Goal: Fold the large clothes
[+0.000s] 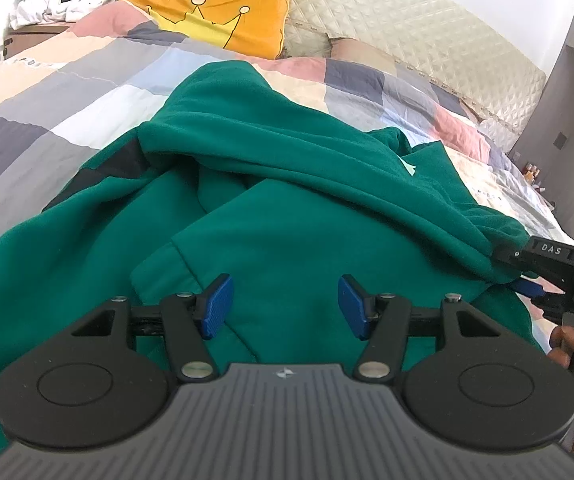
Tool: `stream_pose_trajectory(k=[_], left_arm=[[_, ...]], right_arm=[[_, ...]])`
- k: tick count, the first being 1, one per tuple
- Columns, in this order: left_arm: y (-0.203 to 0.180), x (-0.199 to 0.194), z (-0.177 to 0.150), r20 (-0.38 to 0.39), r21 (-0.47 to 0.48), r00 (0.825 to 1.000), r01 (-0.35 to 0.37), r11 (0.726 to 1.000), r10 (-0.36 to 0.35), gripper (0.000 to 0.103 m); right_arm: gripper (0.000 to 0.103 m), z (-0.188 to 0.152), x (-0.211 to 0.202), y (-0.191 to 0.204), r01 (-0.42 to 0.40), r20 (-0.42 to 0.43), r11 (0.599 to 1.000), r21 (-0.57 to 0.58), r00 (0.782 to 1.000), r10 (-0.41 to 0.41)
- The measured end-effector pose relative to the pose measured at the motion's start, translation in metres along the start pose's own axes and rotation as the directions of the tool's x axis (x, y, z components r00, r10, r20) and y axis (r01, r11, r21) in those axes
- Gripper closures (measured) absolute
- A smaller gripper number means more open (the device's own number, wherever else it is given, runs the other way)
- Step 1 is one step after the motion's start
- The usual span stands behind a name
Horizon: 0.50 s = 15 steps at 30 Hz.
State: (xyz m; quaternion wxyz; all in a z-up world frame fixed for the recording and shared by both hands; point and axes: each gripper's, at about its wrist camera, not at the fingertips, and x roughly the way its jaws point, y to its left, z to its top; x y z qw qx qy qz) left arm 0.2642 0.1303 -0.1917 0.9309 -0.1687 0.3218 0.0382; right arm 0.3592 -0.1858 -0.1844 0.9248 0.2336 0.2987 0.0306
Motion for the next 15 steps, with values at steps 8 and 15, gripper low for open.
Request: stream_pose_trajectory(k=[8, 15], left_arm=[[-0.01, -0.005, -0.003, -0.003, 0.018, 1.0, 0.031, 0.999, -0.031, 0.039], [-0.026, -0.024, -0.014, 0.022, 0.065, 0.999, 0.028, 0.997, -0.03, 0.039]], right_arm=[[0.055, -0.002, -0.031, -0.008, -0.024, -0.063, 1.0, -0.01, 0.998, 0.023], [0.054, -0.005, -0.076, -0.007, -0.068, -0.056, 0.995, -0.069, 0.996, 0.064]])
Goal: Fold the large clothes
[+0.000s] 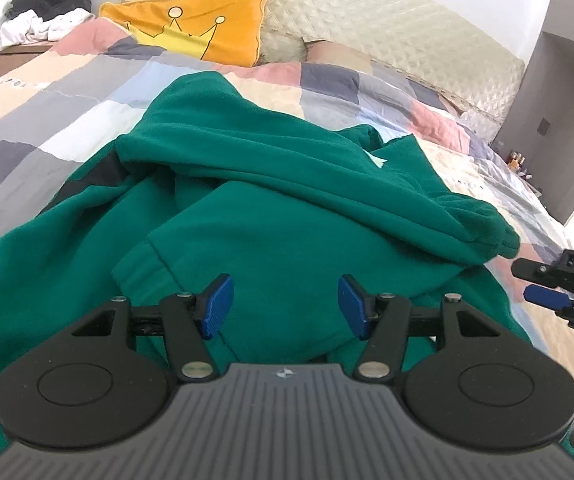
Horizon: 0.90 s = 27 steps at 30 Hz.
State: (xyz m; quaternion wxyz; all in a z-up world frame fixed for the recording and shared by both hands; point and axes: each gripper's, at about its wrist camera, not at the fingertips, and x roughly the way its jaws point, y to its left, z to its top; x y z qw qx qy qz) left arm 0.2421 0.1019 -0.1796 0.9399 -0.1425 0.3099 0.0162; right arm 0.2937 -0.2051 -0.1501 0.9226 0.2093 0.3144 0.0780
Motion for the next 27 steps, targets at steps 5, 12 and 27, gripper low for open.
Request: stream_pose_trajectory(k=[5, 12, 27], left_arm=[[-0.014, -0.022, -0.005, 0.016, 0.035, 1.0, 0.015, 0.999, -0.015, 0.039], [-0.031, -0.07, -0.021, 0.076, 0.12, 0.997, -0.011, 0.993, 0.002, 0.039], [-0.032, -0.131, -0.058, 0.061, 0.124, 0.998, -0.019, 0.992, 0.012, 0.039]], right_arm=[[0.054, -0.01, -0.032, -0.003, -0.029, -0.007, 0.999, -0.017, 1.0, 0.029], [0.054, -0.025, -0.078, -0.001, -0.076, 0.005, 0.993, -0.089, 0.997, 0.077], [0.054, -0.042, -0.114, -0.013, -0.08, -0.077, 0.992, -0.101, 0.994, 0.072]])
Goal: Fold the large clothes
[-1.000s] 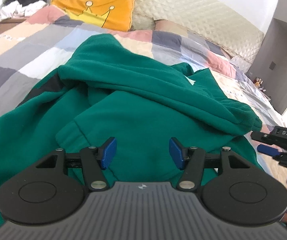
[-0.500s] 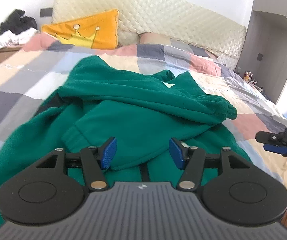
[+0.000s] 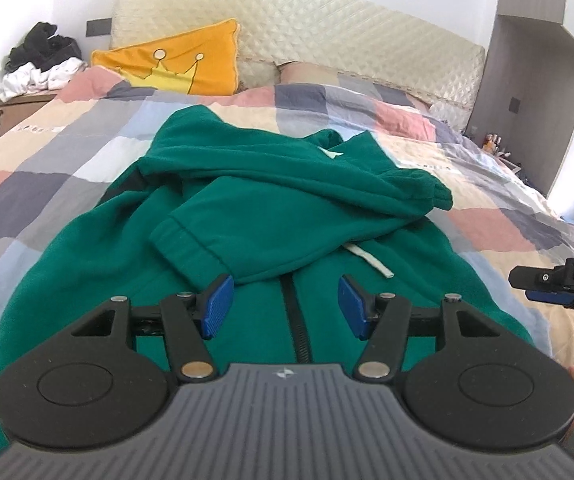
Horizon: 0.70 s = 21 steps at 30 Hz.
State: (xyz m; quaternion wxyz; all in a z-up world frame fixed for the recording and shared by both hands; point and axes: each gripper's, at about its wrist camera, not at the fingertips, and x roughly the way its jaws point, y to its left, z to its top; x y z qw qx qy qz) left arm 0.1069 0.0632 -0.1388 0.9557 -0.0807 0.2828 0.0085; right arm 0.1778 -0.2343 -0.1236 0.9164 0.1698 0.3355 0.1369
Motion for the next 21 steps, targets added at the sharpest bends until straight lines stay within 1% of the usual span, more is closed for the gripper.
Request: stream_pose_trajectory(k=[4, 7, 9, 10, 11, 12, 13, 14, 15, 16, 17, 19, 21], left_arm=[[0.015, -0.011, 0.011, 0.003, -0.025, 1.0, -0.021, 0.999, 0.021, 0.039], [0.034, -0.019, 0.028, 0.001, -0.019, 0.997, -0.076, 0.997, 0.076, 0.039], [0.049, -0.027, 0.042, -0.004, -0.029, 0.995, -0.099, 0.995, 0.099, 0.039], [0.057, -0.032, 0.049, -0.011, -0.043, 0.995, -0.101, 0.994, 0.1, 0.039], [0.067, -0.036, 0.057, -0.022, -0.058, 0.995, -0.1, 0.993, 0.099, 0.039], [0.075, -0.039, 0.064, -0.035, -0.065, 0.994, -0.102, 0.993, 0.1, 0.039], [0.082, -0.041, 0.07, -0.049, -0.07, 0.993, -0.108, 0.992, 0.105, 0.039], [0.089, -0.043, 0.076, -0.065, -0.074, 0.991, -0.118, 0.99, 0.113, 0.039], [0.096, -0.045, 0.08, -0.081, -0.08, 0.99, -0.124, 0.989, 0.118, 0.039], [0.104, -0.047, 0.083, -0.1, -0.093, 0.988, -0.128, 0.987, 0.119, 0.039], [0.111, -0.048, 0.084, -0.121, -0.102, 0.986, -0.13, 0.986, 0.117, 0.039], [0.123, -0.049, 0.084, -0.17, -0.105, 0.98, -0.127, 0.986, 0.108, 0.039], [0.136, -0.049, 0.079, -0.212, -0.128, 0.971, -0.137, 0.982, 0.108, 0.039]], right_arm=[[0.054, 0.001, 0.008, -0.019, 0.034, -0.023, 0.995, 0.09, 0.999, -0.032], [0.053, 0.003, 0.019, -0.035, 0.081, -0.054, 0.986, 0.146, 0.996, -0.073], [0.048, 0.003, 0.024, -0.043, 0.097, -0.068, 0.978, 0.186, 0.994, -0.086], [0.04, 0.004, 0.026, -0.046, 0.109, -0.068, 0.973, 0.202, 0.993, -0.097], [0.032, 0.004, 0.028, -0.049, 0.123, -0.068, 0.97, 0.21, 0.992, -0.111], [0.026, 0.005, 0.031, -0.051, 0.141, -0.069, 0.967, 0.214, 0.989, -0.129], [0.022, 0.005, 0.035, -0.054, 0.159, -0.072, 0.963, 0.218, 0.987, -0.146], [0.021, 0.006, 0.039, -0.056, 0.193, -0.074, 0.959, 0.206, 0.981, -0.181], [0.02, 0.007, 0.043, -0.056, 0.242, -0.075, 0.953, 0.183, 0.97, -0.232], [0.02, 0.008, 0.048, -0.057, 0.273, -0.082, 0.947, 0.168, 0.961, -0.262], [0.02, 0.009, 0.052, -0.059, 0.28, -0.093, 0.946, 0.164, 0.959, -0.267], [0.02, 0.008, 0.06, -0.063, 0.275, -0.132, 0.947, 0.167, 0.958, -0.255], [0.02, 0.005, 0.066, -0.069, 0.276, -0.172, 0.943, 0.185, 0.954, -0.245]])
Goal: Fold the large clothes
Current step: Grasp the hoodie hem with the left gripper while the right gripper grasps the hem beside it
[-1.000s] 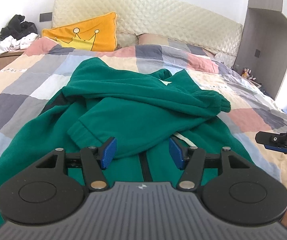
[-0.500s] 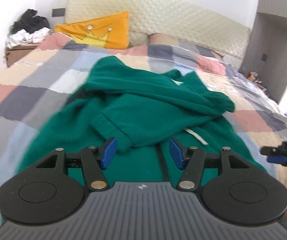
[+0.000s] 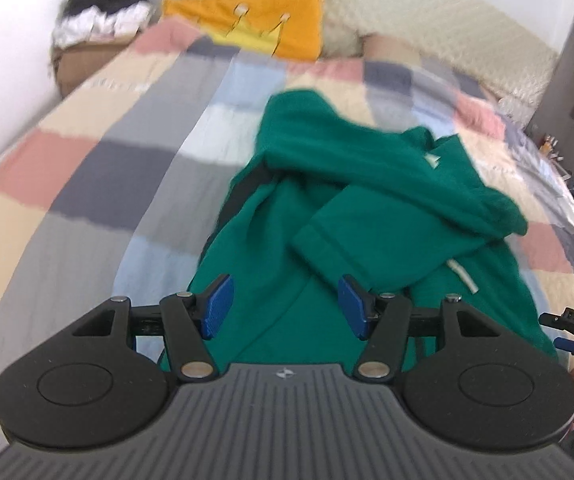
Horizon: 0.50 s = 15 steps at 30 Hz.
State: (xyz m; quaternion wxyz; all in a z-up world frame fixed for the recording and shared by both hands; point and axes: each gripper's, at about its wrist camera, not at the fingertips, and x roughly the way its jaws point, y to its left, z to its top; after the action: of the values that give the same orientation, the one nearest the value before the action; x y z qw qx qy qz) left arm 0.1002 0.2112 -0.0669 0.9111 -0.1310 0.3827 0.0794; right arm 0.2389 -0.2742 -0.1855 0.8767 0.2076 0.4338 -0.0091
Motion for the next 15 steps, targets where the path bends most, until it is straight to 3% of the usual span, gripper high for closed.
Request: stream_pose_trajectory(k=[4, 9, 15], left_arm=[[0.028, 0.008, -0.006, -0.061, -0.091, 0.998, -0.034, 0.995, 0.028, 0.039], [0.065, 0.019, -0.015, -0.153, -0.229, 0.988, -0.027, 0.973, -0.009, 0.038], [0.088, 0.043, -0.032, -0.241, -0.318, 0.97, -0.034, 0.947, -0.046, 0.036]], right_arm=[[0.02, -0.003, 0.009, -0.017, -0.03, -0.067, 0.991, 0.129, 0.997, 0.039], [0.018, -0.01, 0.008, -0.026, -0.128, -0.107, 0.956, 0.264, 0.981, 0.161], [0.018, -0.02, -0.003, -0.027, -0.305, -0.128, 0.879, 0.367, 0.919, 0.373]])
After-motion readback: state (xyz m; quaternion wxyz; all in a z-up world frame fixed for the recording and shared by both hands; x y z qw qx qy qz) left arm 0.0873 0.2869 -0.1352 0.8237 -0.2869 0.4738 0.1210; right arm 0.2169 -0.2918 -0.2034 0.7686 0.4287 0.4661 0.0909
